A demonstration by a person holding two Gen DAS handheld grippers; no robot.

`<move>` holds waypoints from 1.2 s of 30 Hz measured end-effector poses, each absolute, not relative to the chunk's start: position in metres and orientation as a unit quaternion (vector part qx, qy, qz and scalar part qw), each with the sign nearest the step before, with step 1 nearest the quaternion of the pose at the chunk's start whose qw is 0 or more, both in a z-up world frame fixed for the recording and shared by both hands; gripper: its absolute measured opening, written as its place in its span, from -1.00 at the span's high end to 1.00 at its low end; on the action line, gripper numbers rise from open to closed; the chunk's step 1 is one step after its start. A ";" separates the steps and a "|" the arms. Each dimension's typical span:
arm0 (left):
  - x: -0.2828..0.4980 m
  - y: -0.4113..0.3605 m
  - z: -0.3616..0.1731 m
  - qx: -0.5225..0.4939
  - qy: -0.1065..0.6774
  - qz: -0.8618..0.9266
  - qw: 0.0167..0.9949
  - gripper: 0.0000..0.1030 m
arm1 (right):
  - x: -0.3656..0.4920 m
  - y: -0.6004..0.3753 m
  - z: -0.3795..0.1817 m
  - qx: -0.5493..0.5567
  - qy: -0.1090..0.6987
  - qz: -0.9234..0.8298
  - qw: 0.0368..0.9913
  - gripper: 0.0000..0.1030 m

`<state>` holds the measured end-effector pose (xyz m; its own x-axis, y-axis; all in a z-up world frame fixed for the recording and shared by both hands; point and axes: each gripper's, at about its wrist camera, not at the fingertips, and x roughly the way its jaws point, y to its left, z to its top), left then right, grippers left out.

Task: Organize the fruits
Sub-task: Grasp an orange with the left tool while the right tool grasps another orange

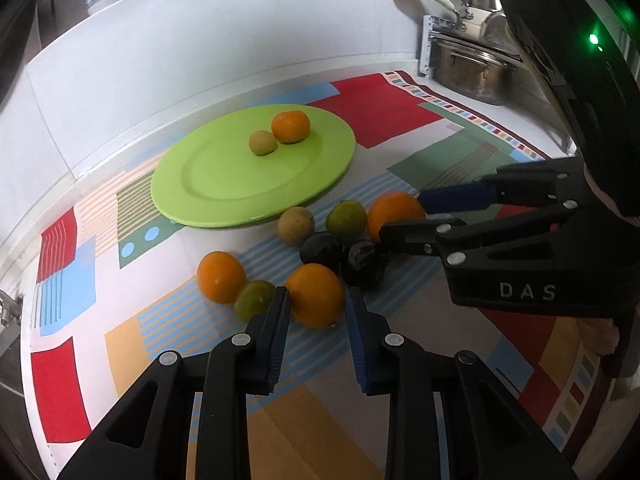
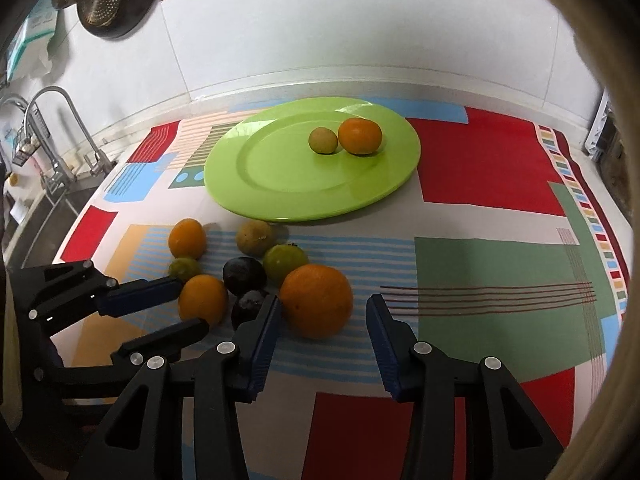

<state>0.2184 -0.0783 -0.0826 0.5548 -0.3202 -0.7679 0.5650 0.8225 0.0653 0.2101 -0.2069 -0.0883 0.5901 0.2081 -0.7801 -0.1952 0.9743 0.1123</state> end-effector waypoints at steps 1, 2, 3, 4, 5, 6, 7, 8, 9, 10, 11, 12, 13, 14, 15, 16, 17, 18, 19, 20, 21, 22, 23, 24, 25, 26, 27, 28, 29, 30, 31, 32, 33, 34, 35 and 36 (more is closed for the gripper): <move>0.221 -0.078 -0.083 0.149 0.400 -0.252 0.869 0.43 | 0.212 -0.207 -0.089 0.013 0.442 0.117 0.889 0.12; 0.222 -0.078 -0.083 0.146 0.401 -0.251 0.869 0.43 | 0.213 -0.207 -0.090 0.017 0.444 0.121 0.888 0.12; 0.223 -0.078 -0.083 0.143 0.402 -0.250 0.869 0.42 | 0.214 -0.206 -0.091 0.017 0.445 0.122 0.887 0.12; 0.224 -0.078 -0.083 0.143 0.403 -0.249 0.869 0.42 | 0.215 -0.206 -0.091 0.015 0.443 0.122 0.888 0.12; 0.224 -0.078 -0.083 0.143 0.403 -0.247 0.870 0.41 | 0.216 -0.205 -0.092 0.013 0.442 0.122 0.888 0.14; 0.225 -0.079 -0.084 0.143 0.403 -0.245 0.870 0.41 | 0.216 -0.205 -0.092 0.015 0.443 0.124 0.888 0.18; 0.226 -0.079 -0.084 0.142 0.404 -0.243 0.870 0.40 | 0.217 -0.205 -0.092 0.018 0.445 0.127 0.886 0.20; 0.228 -0.080 -0.085 0.141 0.405 -0.241 0.871 0.40 | 0.218 -0.206 -0.093 0.021 0.447 0.129 0.885 0.21; 0.229 -0.080 -0.085 0.139 0.406 -0.240 0.871 0.40 | 0.218 -0.206 -0.092 0.022 0.449 0.131 0.884 0.21; 0.231 -0.080 -0.085 0.137 0.407 -0.240 0.871 0.40 | 0.218 -0.206 -0.092 0.021 0.449 0.131 0.883 0.21; 0.232 -0.081 -0.085 0.135 0.407 -0.241 0.871 0.39 | 0.217 -0.206 -0.092 0.020 0.450 0.132 0.883 0.22; 0.234 -0.081 -0.085 0.132 0.408 -0.241 0.871 0.39 | 0.217 -0.206 -0.092 0.020 0.451 0.132 0.883 0.22; 0.235 -0.081 -0.085 0.131 0.408 -0.241 0.871 0.39 | 0.215 -0.206 -0.092 0.020 0.451 0.130 0.883 0.22; 0.236 -0.082 -0.085 0.130 0.408 -0.240 0.871 0.39 | 0.214 -0.207 -0.092 0.020 0.451 0.129 0.883 0.23; 0.237 -0.083 -0.085 0.131 0.408 -0.239 0.871 0.39 | 0.212 -0.208 -0.092 0.020 0.450 0.127 0.884 0.23; 0.238 -0.084 -0.085 0.133 0.409 -0.237 0.871 0.39 | 0.209 -0.208 -0.091 0.020 0.449 0.123 0.885 0.23; 0.239 -0.085 -0.086 0.137 0.409 -0.234 0.871 0.38 | 0.208 -0.209 -0.090 0.021 0.449 0.121 0.885 0.23; 0.239 -0.085 -0.086 0.140 0.408 -0.232 0.872 0.38 | 0.207 -0.209 -0.090 0.022 0.449 0.118 0.886 0.23; 0.239 -0.086 -0.087 0.145 0.407 -0.230 0.872 0.38 | 0.205 -0.210 -0.090 0.024 0.449 0.116 0.886 0.23; 0.240 -0.086 -0.086 0.143 0.406 -0.230 0.873 0.38 | 0.204 -0.211 -0.089 0.026 0.448 0.113 0.886 0.23; 0.241 -0.085 -0.086 0.138 0.408 -0.230 0.873 0.39 | 0.203 -0.212 -0.088 0.027 0.447 0.110 0.887 0.23; 0.241 -0.084 -0.086 0.135 0.409 -0.230 0.873 0.39 | 0.202 -0.213 -0.088 0.027 0.447 0.110 0.887 0.23; 0.241 -0.082 -0.086 0.132 0.412 -0.231 0.872 0.39 | 0.201 -0.213 -0.088 0.027 0.448 0.109 0.887 0.23; 0.241 -0.081 -0.085 0.125 0.416 -0.235 0.870 0.39 | 0.200 -0.213 -0.087 0.028 0.447 0.107 0.888 0.23; 0.240 -0.080 -0.084 0.120 0.417 -0.236 0.870 0.39 | 0.198 -0.213 -0.086 0.027 0.446 0.106 0.888 0.23; 0.238 -0.078 -0.082 0.118 0.416 -0.234 0.871 0.39 | 0.196 -0.213 -0.085 0.025 0.445 0.105 0.889 0.23; 0.237 -0.078 -0.080 0.116 0.414 -0.234 0.872 0.39 | 0.195 -0.213 -0.084 0.025 0.443 0.103 0.890 0.23; 0.234 -0.076 -0.077 0.114 0.412 -0.235 0.873 0.39 | 0.193 -0.213 -0.082 0.027 0.440 0.103 0.891 0.23; 0.233 -0.076 -0.075 0.113 0.411 -0.235 0.873 0.39 | 0.195 -0.212 -0.081 0.028 0.440 0.104 0.892 0.23; 0.232 -0.075 -0.072 0.111 0.411 -0.235 0.874 0.39 | 0.194 -0.212 -0.080 0.029 0.438 0.104 0.893 0.23; 0.231 -0.073 -0.069 0.106 0.409 -0.236 0.875 0.39 | 0.192 -0.211 -0.078 0.029 0.435 0.104 0.894 0.23; 0.229 -0.072 -0.066 0.103 0.407 -0.236 0.876 0.39 | 0.191 -0.211 -0.076 0.028 0.433 0.105 0.895 0.23; 0.228 -0.070 -0.063 0.101 0.405 -0.235 0.878 0.39 | 0.190 -0.210 -0.075 0.028 0.432 0.105 0.895 0.23; 0.226 -0.069 -0.058 0.098 0.401 -0.234 0.880 0.39 | 0.188 -0.209 -0.072 0.027 0.428 0.106 0.897 0.23; 0.225 -0.068 -0.055 0.096 0.399 -0.234 0.882 0.39 | 0.187 -0.208 -0.070 0.026 0.426 0.106 0.898 0.23; 0.224 -0.066 -0.051 0.092 0.396 -0.234 0.883 0.39 | 0.187 -0.207 -0.068 0.025 0.424 0.106 0.899 0.23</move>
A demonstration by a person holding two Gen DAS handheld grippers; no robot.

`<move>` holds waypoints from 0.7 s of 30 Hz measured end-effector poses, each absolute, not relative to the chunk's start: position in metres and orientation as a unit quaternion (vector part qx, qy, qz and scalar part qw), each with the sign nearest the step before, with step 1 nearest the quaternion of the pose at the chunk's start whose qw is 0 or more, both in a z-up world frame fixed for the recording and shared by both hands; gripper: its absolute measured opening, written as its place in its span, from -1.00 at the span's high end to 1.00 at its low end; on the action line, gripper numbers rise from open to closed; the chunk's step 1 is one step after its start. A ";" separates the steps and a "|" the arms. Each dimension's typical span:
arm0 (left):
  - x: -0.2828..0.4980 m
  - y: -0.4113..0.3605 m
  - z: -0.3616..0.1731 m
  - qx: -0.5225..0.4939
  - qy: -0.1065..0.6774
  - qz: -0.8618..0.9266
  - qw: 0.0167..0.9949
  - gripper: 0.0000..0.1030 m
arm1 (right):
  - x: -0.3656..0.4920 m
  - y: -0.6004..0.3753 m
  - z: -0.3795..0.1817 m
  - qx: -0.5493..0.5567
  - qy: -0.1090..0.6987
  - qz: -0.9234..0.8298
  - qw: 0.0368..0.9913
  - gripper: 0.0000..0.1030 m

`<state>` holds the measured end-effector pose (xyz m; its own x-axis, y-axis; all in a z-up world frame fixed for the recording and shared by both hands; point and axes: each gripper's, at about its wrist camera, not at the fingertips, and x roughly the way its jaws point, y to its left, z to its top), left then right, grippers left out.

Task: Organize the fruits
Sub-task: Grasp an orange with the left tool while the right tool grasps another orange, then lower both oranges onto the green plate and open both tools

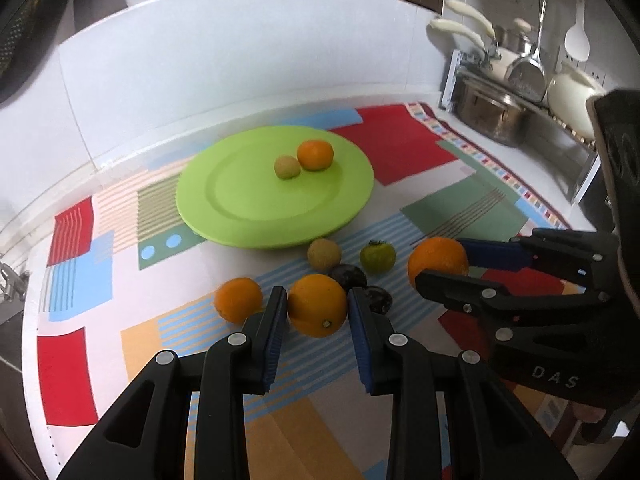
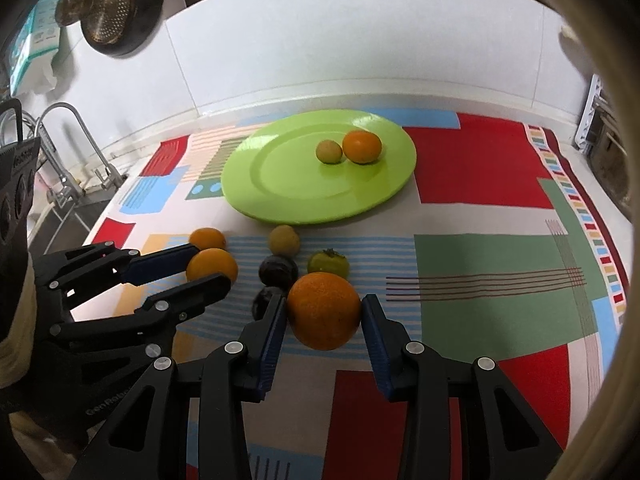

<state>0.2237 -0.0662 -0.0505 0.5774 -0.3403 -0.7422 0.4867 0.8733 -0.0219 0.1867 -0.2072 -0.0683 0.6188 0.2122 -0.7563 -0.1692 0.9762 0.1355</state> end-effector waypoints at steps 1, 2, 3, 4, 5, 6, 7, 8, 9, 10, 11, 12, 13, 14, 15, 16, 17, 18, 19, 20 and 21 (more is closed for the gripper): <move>0.222 -0.064 -0.046 0.089 0.393 -0.233 0.885 0.39 | 0.185 -0.207 -0.065 0.025 0.420 0.106 0.901 0.23; 0.221 -0.064 -0.042 0.087 0.390 -0.234 0.886 0.39 | 0.184 -0.206 -0.063 0.025 0.418 0.106 0.902 0.23; 0.221 -0.063 -0.038 0.085 0.386 -0.235 0.888 0.39 | 0.184 -0.205 -0.060 0.025 0.415 0.106 0.903 0.23; 0.220 -0.062 -0.034 0.084 0.383 -0.235 0.890 0.39 | 0.183 -0.205 -0.056 0.026 0.411 0.107 0.905 0.23; 0.220 -0.060 -0.029 0.083 0.377 -0.233 0.892 0.39 | 0.182 -0.204 -0.053 0.026 0.406 0.107 0.907 0.23; 0.220 -0.059 -0.024 0.083 0.372 -0.233 0.895 0.39 | 0.181 -0.204 -0.050 0.026 0.402 0.107 0.909 0.23; 0.220 -0.057 -0.018 0.081 0.365 -0.232 0.898 0.39 | 0.182 -0.203 -0.045 0.027 0.396 0.108 0.911 0.23; 0.222 -0.056 -0.014 0.080 0.360 -0.230 0.900 0.39 | 0.182 -0.203 -0.041 0.029 0.391 0.109 0.914 0.23; 0.223 -0.055 -0.011 0.081 0.356 -0.229 0.903 0.39 | 0.184 -0.203 -0.037 0.031 0.385 0.110 0.916 0.23; 0.226 -0.053 -0.006 0.081 0.350 -0.226 0.905 0.39 | 0.186 -0.202 -0.032 0.032 0.378 0.110 0.919 0.23; 0.229 -0.052 -0.004 0.082 0.346 -0.225 0.907 0.39 | 0.189 -0.202 -0.027 0.033 0.371 0.111 0.921 0.23; 0.232 -0.051 -0.001 0.082 0.344 -0.223 0.908 0.39 | 0.192 -0.201 -0.023 0.033 0.366 0.110 0.923 0.23; 0.237 -0.050 0.002 0.083 0.340 -0.221 0.910 0.39 | 0.196 -0.200 -0.019 0.030 0.360 0.109 0.926 0.23; 0.240 -0.050 0.004 0.084 0.338 -0.219 0.911 0.39 | 0.199 -0.198 -0.016 0.027 0.356 0.107 0.928 0.23; 0.243 -0.049 0.006 0.084 0.336 -0.219 0.912 0.39 | 0.204 -0.197 -0.012 0.023 0.350 0.106 0.930 0.23; 0.248 -0.049 0.009 0.084 0.332 -0.219 0.914 0.39 | 0.207 -0.196 -0.010 0.021 0.347 0.107 0.931 0.23; 0.252 -0.048 0.012 0.083 0.330 -0.218 0.915 0.39 | 0.212 -0.195 -0.007 0.019 0.345 0.107 0.932 0.23; 0.256 -0.048 0.014 0.082 0.329 -0.218 0.915 0.39 | 0.218 -0.194 -0.004 0.019 0.345 0.108 0.932 0.23; 0.262 -0.047 0.017 0.081 0.327 -0.219 0.916 0.39 | 0.222 -0.194 -0.001 0.020 0.343 0.111 0.933 0.23; 0.268 -0.047 0.020 0.078 0.327 -0.218 0.916 0.39 | 0.229 -0.193 0.001 0.020 0.343 0.113 0.932 0.23; 0.273 -0.047 0.022 0.076 0.328 -0.218 0.916 0.39 | 0.235 -0.192 0.004 0.021 0.342 0.114 0.932 0.23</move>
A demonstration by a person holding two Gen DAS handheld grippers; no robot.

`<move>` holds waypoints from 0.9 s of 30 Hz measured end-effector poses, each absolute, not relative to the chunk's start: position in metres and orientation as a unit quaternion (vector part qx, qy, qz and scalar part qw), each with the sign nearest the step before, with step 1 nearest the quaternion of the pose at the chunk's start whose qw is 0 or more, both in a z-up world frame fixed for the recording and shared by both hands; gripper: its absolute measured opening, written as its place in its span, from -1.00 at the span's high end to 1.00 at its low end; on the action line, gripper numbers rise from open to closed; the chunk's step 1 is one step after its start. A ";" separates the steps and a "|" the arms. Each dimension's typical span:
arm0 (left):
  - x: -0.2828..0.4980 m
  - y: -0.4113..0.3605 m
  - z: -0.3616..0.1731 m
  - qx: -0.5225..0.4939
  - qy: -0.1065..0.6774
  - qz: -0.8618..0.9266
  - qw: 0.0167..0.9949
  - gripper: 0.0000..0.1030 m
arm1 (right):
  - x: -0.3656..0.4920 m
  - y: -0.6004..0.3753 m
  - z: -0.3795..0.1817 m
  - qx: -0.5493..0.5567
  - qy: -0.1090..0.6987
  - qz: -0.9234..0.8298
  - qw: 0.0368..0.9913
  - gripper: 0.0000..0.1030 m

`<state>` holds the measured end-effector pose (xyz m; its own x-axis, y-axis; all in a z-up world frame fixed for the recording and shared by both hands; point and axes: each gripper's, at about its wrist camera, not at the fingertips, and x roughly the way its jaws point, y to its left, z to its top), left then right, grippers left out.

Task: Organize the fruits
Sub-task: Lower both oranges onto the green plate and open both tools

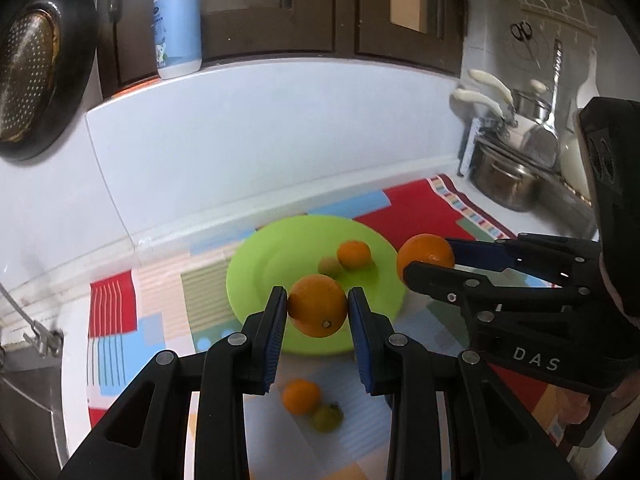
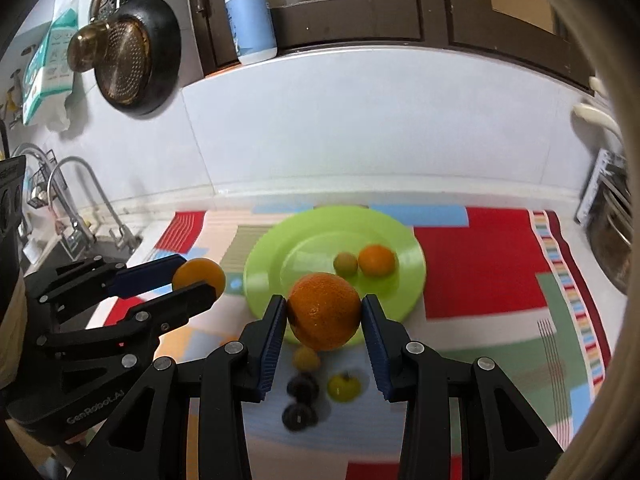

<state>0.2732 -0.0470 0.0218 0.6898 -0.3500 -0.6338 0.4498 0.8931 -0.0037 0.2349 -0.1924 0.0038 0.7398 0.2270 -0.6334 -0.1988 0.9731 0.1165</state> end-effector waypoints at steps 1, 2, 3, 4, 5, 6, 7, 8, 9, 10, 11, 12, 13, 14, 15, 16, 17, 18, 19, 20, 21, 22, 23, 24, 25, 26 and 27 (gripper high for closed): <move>0.281 -0.048 0.025 0.074 0.328 -0.220 0.916 0.39 | 0.243 -0.192 0.006 0.022 0.341 0.118 0.932 0.23; 0.286 -0.048 0.028 0.074 0.327 -0.219 0.916 0.39 | 0.250 -0.192 0.008 0.022 0.342 0.120 0.932 0.23; 0.292 -0.048 0.030 0.073 0.326 -0.219 0.917 0.39 | 0.259 -0.191 0.011 0.022 0.343 0.122 0.931 0.23; 0.301 -0.048 0.033 0.073 0.325 -0.219 0.917 0.39 | 0.265 -0.191 0.014 0.021 0.342 0.125 0.931 0.23; 0.306 -0.048 0.034 0.073 0.326 -0.219 0.917 0.39 | 0.272 -0.190 0.016 0.020 0.342 0.125 0.931 0.23; 0.313 -0.048 0.035 0.072 0.328 -0.219 0.916 0.39 | 0.279 -0.190 0.017 0.019 0.342 0.123 0.931 0.23; 0.322 -0.049 0.035 0.070 0.330 -0.220 0.915 0.39 | 0.288 -0.190 0.019 0.017 0.342 0.125 0.931 0.23; 0.328 -0.049 0.035 0.069 0.332 -0.219 0.915 0.39 | 0.296 -0.190 0.019 0.014 0.343 0.124 0.931 0.23; 0.334 -0.049 0.034 0.068 0.335 -0.218 0.914 0.39 | 0.303 -0.190 0.019 0.013 0.346 0.122 0.930 0.23; 0.343 -0.049 0.031 0.067 0.340 -0.220 0.912 0.39 | 0.312 -0.190 0.017 0.012 0.350 0.122 0.929 0.23; 0.348 -0.050 0.029 0.065 0.342 -0.221 0.911 0.39 | 0.321 -0.191 0.016 0.012 0.356 0.120 0.927 0.23; 0.354 -0.051 0.026 0.063 0.346 -0.221 0.910 0.39 | 0.328 -0.192 0.013 0.012 0.361 0.117 0.925 0.23; 0.361 -0.052 0.021 0.063 0.352 -0.221 0.908 0.39 | 0.336 -0.192 0.011 0.009 0.365 0.117 0.924 0.23; 0.366 -0.053 0.018 0.062 0.355 -0.221 0.906 0.39 | 0.345 -0.192 0.007 0.005 0.370 0.113 0.922 0.23; 0.371 -0.054 0.014 0.061 0.360 -0.221 0.904 0.39 | 0.350 -0.192 0.004 0.003 0.372 0.111 0.921 0.23; 0.378 -0.056 0.007 0.063 0.365 -0.223 0.902 0.39 | 0.357 -0.192 0.001 0.001 0.376 0.111 0.920 0.23; 0.382 -0.057 0.003 0.065 0.369 -0.222 0.900 0.39 | 0.364 -0.193 -0.004 0.000 0.382 0.108 0.918 0.23; 0.387 -0.059 -0.003 0.068 0.373 -0.220 0.899 0.39 | 0.369 -0.193 -0.008 0.000 0.386 0.107 0.916 0.23; 0.391 -0.060 -0.007 0.070 0.378 -0.220 0.897 0.39 | 0.377 -0.194 -0.013 -0.002 0.392 0.105 0.914 0.23; 0.395 -0.061 -0.012 0.070 0.383 -0.220 0.895 0.39 | 0.381 -0.194 -0.017 -0.002 0.395 0.104 0.913 0.23; 0.399 -0.062 -0.017 0.069 0.388 -0.220 0.892 0.39 | 0.386 -0.194 -0.020 -0.002 0.398 0.104 0.911 0.23; 0.404 -0.063 -0.022 0.066 0.393 -0.221 0.890 0.39 | 0.391 -0.195 -0.026 -0.001 0.403 0.104 0.909 0.23; 0.407 -0.063 -0.026 0.065 0.398 -0.222 0.888 0.39 | 0.394 -0.195 -0.028 -0.001 0.406 0.104 0.908 0.23; 0.411 -0.064 -0.031 0.064 0.403 -0.222 0.886 0.39 | 0.398 -0.197 -0.033 0.000 0.409 0.105 0.907 0.23; 0.415 -0.065 -0.034 0.064 0.406 -0.222 0.884 0.39 | 0.401 -0.196 -0.036 0.000 0.412 0.105 0.905 0.23; 0.417 -0.066 -0.037 0.064 0.409 -0.222 0.883 0.39 | 0.403 -0.195 -0.039 -0.001 0.414 0.106 0.904 0.23; 0.419 -0.066 -0.040 0.064 0.411 -0.222 0.882 0.39 | 0.406 -0.196 -0.042 -0.001 0.415 0.107 0.903 0.23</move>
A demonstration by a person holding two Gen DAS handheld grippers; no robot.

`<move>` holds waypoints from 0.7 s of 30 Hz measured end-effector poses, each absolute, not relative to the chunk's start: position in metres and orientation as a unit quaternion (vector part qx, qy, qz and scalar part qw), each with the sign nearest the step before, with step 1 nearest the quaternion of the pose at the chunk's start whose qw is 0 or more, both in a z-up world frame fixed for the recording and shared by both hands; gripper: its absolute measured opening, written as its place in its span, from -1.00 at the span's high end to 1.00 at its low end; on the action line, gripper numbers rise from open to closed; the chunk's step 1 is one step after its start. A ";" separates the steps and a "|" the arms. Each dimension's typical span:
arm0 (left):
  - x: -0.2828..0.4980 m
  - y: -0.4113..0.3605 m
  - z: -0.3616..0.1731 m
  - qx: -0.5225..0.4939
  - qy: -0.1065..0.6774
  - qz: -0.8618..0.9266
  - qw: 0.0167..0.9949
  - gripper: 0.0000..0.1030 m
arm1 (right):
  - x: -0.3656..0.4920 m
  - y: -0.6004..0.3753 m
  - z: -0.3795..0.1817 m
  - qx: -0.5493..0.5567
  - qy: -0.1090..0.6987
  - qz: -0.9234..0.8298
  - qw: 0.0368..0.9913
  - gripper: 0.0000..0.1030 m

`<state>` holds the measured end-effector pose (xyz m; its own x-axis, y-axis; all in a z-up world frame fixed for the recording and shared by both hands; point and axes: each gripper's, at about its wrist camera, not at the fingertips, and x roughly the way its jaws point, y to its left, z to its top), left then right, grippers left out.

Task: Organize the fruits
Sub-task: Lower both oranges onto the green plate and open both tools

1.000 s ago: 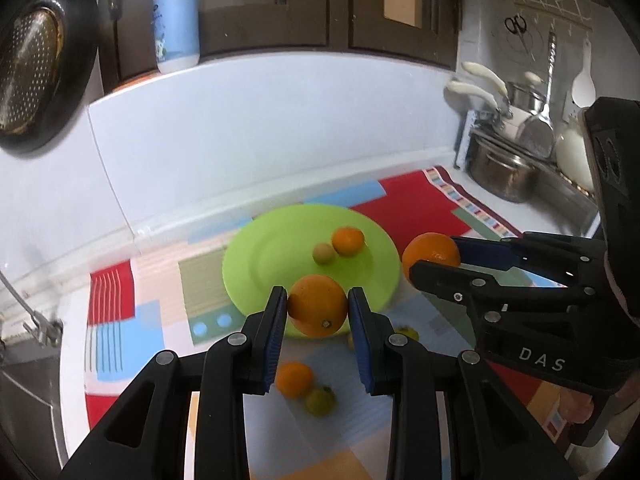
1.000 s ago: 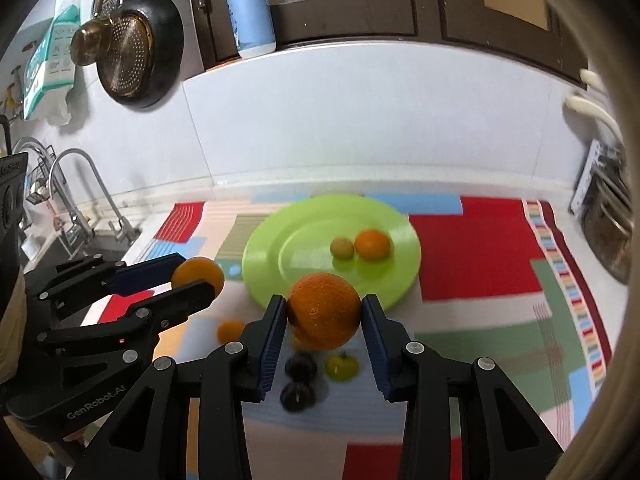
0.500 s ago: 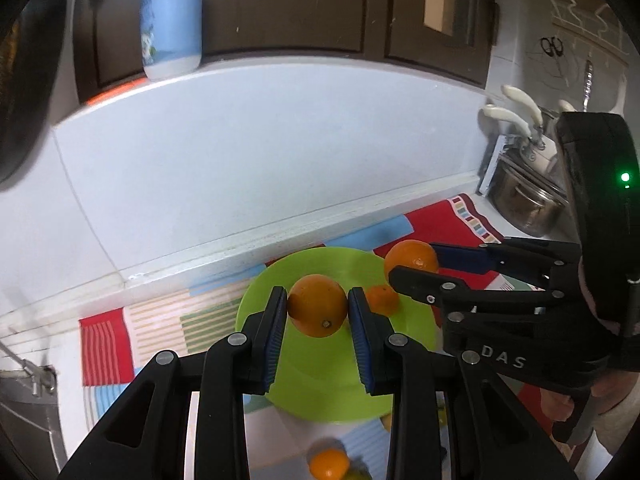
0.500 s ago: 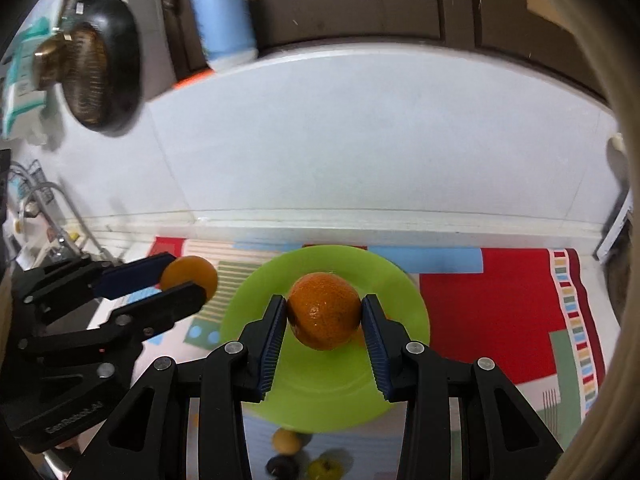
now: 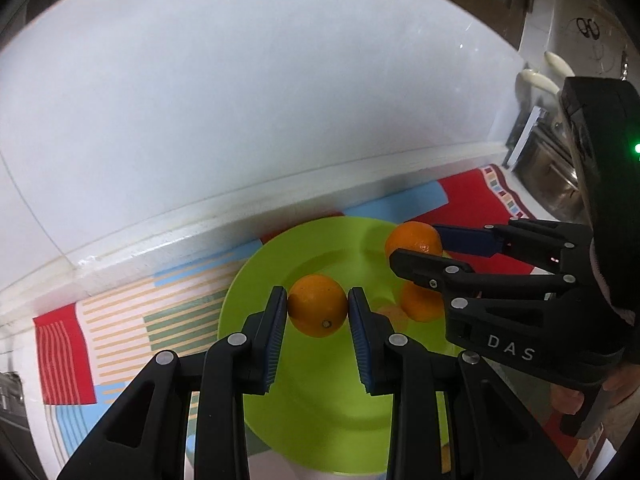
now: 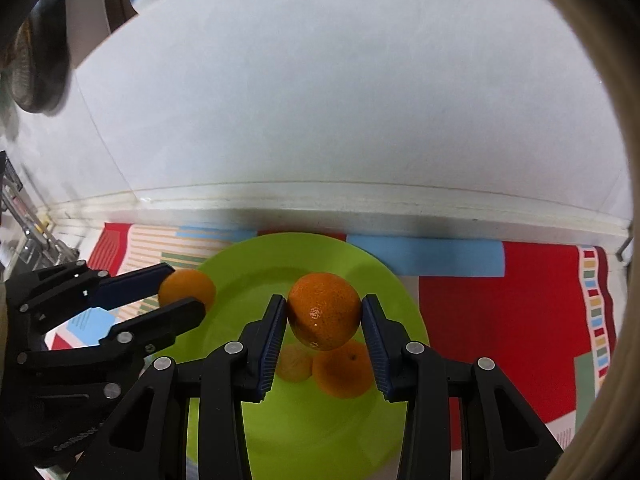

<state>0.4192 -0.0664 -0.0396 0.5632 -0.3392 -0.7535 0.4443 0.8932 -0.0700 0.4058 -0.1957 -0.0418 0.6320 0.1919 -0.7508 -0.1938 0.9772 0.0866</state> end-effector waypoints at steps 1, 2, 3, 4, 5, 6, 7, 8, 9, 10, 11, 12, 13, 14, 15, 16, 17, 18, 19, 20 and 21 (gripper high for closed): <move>0.422 -0.066 -0.043 0.063 0.414 -0.223 0.880 0.39 | 0.409 -0.196 -0.045 -0.001 0.417 0.107 0.902 0.23; 0.424 -0.067 -0.044 0.062 0.416 -0.223 0.880 0.39 | 0.412 -0.196 -0.047 -0.001 0.419 0.108 0.902 0.23; 0.425 -0.067 -0.045 0.062 0.417 -0.224 0.879 0.39 | 0.414 -0.196 -0.049 0.000 0.420 0.108 0.901 0.23; 0.427 -0.068 -0.047 0.061 0.417 -0.224 0.879 0.39 | 0.415 -0.195 -0.050 0.001 0.422 0.107 0.900 0.23; 0.428 -0.068 -0.048 0.062 0.418 -0.223 0.879 0.39 | 0.415 -0.194 -0.052 0.003 0.425 0.108 0.899 0.23; 0.429 -0.069 -0.049 0.062 0.418 -0.223 0.879 0.39 | 0.417 -0.193 -0.052 0.004 0.426 0.108 0.898 0.23; 0.431 -0.070 -0.050 0.061 0.419 -0.223 0.878 0.39 | 0.419 -0.192 -0.054 0.005 0.428 0.108 0.897 0.23; 0.432 -0.070 -0.051 0.060 0.421 -0.224 0.877 0.39 | 0.420 -0.192 -0.055 0.005 0.430 0.108 0.896 0.23; 0.433 -0.071 -0.052 0.059 0.422 -0.224 0.876 0.38 | 0.422 -0.193 -0.058 0.005 0.432 0.108 0.896 0.23; 0.435 -0.072 -0.054 0.059 0.423 -0.222 0.877 0.37 | 0.424 -0.192 -0.059 0.005 0.433 0.109 0.895 0.23; 0.435 -0.071 -0.054 0.059 0.423 -0.219 0.877 0.25 | 0.425 -0.192 -0.060 0.005 0.435 0.108 0.894 0.22; 0.435 -0.071 -0.054 0.058 0.422 -0.216 0.879 0.13 | 0.425 -0.192 -0.060 0.005 0.433 0.108 0.895 0.22; 0.435 -0.068 -0.053 0.054 0.420 -0.206 0.882 0.11 | 0.425 -0.190 -0.060 0.005 0.434 0.107 0.895 0.21; 0.435 -0.067 -0.052 0.052 0.421 -0.199 0.884 0.09 | 0.424 -0.191 -0.059 0.006 0.435 0.106 0.894 0.12; 0.434 -0.065 -0.051 0.049 0.421 -0.196 0.884 0.09 | 0.424 -0.192 -0.059 0.011 0.433 0.101 0.896 0.00; 0.431 -0.063 -0.048 0.045 0.419 -0.192 0.886 0.09 | 0.423 -0.194 -0.058 0.015 0.431 0.097 0.897 -0.04; 0.429 -0.061 -0.046 0.046 0.417 -0.186 0.889 0.09 | 0.421 -0.196 -0.056 0.021 0.427 0.095 0.899 -0.05; 0.426 -0.059 -0.043 0.047 0.414 -0.183 0.891 0.09 | 0.418 -0.197 -0.054 0.026 0.424 0.093 0.900 -0.05; 0.420 -0.057 -0.038 0.047 0.408 -0.180 0.894 0.08 | 0.413 -0.199 -0.051 0.031 0.420 0.089 0.903 -0.05; 0.416 -0.056 -0.035 0.048 0.405 -0.177 0.896 0.05 | 0.409 -0.200 -0.049 0.032 0.416 0.088 0.905 -0.05; 0.412 -0.055 -0.032 0.048 0.402 -0.174 0.898 0.04 | 0.403 -0.200 -0.046 0.031 0.410 0.085 0.907 -0.05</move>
